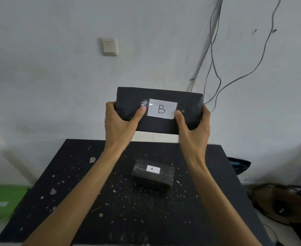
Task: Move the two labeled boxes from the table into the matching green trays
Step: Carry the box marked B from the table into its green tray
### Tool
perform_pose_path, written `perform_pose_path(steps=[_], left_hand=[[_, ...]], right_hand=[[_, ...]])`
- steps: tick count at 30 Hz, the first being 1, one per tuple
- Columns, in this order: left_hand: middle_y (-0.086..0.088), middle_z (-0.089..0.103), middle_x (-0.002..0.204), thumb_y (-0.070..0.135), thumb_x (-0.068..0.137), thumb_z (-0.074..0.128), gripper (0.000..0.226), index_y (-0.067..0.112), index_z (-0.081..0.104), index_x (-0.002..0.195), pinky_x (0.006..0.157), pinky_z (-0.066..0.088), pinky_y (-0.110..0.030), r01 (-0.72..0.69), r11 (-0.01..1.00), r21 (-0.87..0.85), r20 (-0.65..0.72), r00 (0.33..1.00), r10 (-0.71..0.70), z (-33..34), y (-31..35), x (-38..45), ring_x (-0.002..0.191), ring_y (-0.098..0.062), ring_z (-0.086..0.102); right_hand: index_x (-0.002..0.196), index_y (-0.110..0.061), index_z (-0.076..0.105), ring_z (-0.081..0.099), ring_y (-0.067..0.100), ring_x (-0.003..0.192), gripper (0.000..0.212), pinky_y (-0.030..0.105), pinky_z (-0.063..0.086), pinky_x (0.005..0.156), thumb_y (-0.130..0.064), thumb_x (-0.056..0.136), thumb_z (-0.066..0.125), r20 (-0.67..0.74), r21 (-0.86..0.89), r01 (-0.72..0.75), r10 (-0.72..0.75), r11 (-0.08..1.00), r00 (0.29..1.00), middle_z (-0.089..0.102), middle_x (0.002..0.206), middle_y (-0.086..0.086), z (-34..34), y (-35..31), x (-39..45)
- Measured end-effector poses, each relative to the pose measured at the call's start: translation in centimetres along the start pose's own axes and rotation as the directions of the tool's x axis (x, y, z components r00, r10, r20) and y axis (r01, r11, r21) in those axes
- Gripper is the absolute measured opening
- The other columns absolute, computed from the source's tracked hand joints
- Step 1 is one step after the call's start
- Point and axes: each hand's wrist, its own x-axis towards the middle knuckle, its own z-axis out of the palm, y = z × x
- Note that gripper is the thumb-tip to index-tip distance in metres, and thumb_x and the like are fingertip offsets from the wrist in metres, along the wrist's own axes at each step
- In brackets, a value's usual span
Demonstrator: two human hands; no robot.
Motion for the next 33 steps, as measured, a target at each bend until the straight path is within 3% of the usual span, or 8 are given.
perform_pose_path(steps=[4,8,13,19,22,24,30,33], left_hand=[[0.01,0.058,0.114,0.066,0.067,0.075,0.07,0.028,0.042,0.116,0.066,0.053,-0.011,-0.039,0.999,-0.004,-0.054,0.998,0.039,-2.0,1.3,-0.2,0.099,-0.005,0.061],[0.011,0.057,0.112,0.071,0.065,0.072,0.072,0.03,0.041,0.116,0.067,0.051,-0.011,-0.043,0.998,0.036,-0.092,0.995,0.047,-4.0,1.3,-0.1,0.098,-0.003,0.06],[0.021,0.055,0.103,0.07,0.08,0.057,0.055,0.031,0.043,0.116,0.06,0.046,-0.005,0.03,0.993,0.11,-0.091,0.996,-0.02,-7.3,-1.3,0.4,0.095,0.001,0.059],[0.006,0.061,0.112,0.057,0.09,0.055,0.051,0.02,0.052,0.124,0.074,0.048,-0.018,0.181,0.956,0.231,-0.091,0.982,-0.164,-14.0,-7.1,-0.1,0.1,-0.01,0.061],[-0.002,0.058,0.117,0.056,0.09,0.055,0.053,0.016,0.057,0.124,0.083,0.05,-0.027,0.246,0.912,0.327,-0.17,0.965,-0.2,-18.6,-10.3,-0.6,0.103,-0.017,0.06],[-0.007,0.054,0.116,0.058,0.088,0.056,0.055,0.014,0.059,0.122,0.088,0.052,-0.034,0.301,0.867,0.398,-0.251,0.945,-0.212,-22.0,-12.5,-0.9,0.099,-0.02,0.059],[-0.006,0.048,0.112,0.062,0.082,0.062,0.063,0.011,0.058,0.119,0.09,0.053,-0.042,0.456,0.767,0.452,-0.393,0.874,-0.288,-33.6,-19.1,-1.8,0.1,-0.026,0.059],[-0.009,0.053,0.118,0.06,0.077,0.068,0.069,0.009,0.057,0.122,0.09,0.054,-0.044,0.518,0.741,0.427,-0.427,0.838,-0.339,-39.2,-22.5,-2.3,0.104,-0.027,0.061]], right_hand=[[0.142,-0.029,0.044,0.055,-0.01,0.114,0.069,0.004,0.046,0.088,-0.045,0.082,0.074,0.024,0.044,0.015,-0.016,0.999,1.0,0.06,0.127,-0.02,0.7,-1.5,-0.6],[0.14,-0.029,0.044,0.056,-0.011,0.112,0.067,0.003,0.047,0.083,-0.044,0.082,0.074,0.065,0.071,0.029,-0.033,0.997,0.997,0.059,0.124,-0.022,2.0,-2.2,-1.3],[0.145,-0.024,0.039,0.054,-0.023,0.102,0.07,-0.004,0.043,0.074,-0.042,0.086,0.071,0.23,0.028,-0.024,0.017,0.999,0.973,0.054,0.118,-0.03,4.8,-0.8,-2.3],[0.15,-0.024,0.03,0.055,-0.009,0.088,0.074,0.002,0.046,0.056,-0.039,0.088,0.07,0.448,-0.101,-0.111,0.145,0.989,0.882,0.054,0.123,-0.012,11.1,1.4,-5.5],[0.151,-0.024,0.028,0.061,0.011,0.11,0.076,0.021,0.055,0.08,-0.04,0.089,0.069,0.533,-0.163,-0.131,0.199,0.978,0.822,0.055,0.138,-0.002,15.4,2.2,-8.2],[0.151,-0.022,0.028,0.059,0.021,0.123,0.077,0.033,0.054,0.093,-0.04,0.089,0.069,0.586,-0.199,-0.129,0.224,0.971,0.779,0.053,0.143,0.003,18.7,2.8,-10.4],[0.152,-0.017,0.027,0.054,0.027,0.129,0.079,0.045,0.051,0.102,-0.039,0.09,0.069,0.724,-0.293,-0.125,0.306,0.948,0.619,0.05,0.146,0.008,30.3,3.8,-18.9],[0.155,-0.015,0.025,0.053,0.029,0.131,0.083,0.044,0.049,0.103,-0.037,0.089,0.071,0.766,-0.327,-0.126,0.34,0.937,0.545,0.05,0.147,0.009,35.6,4.3,-23.7]])
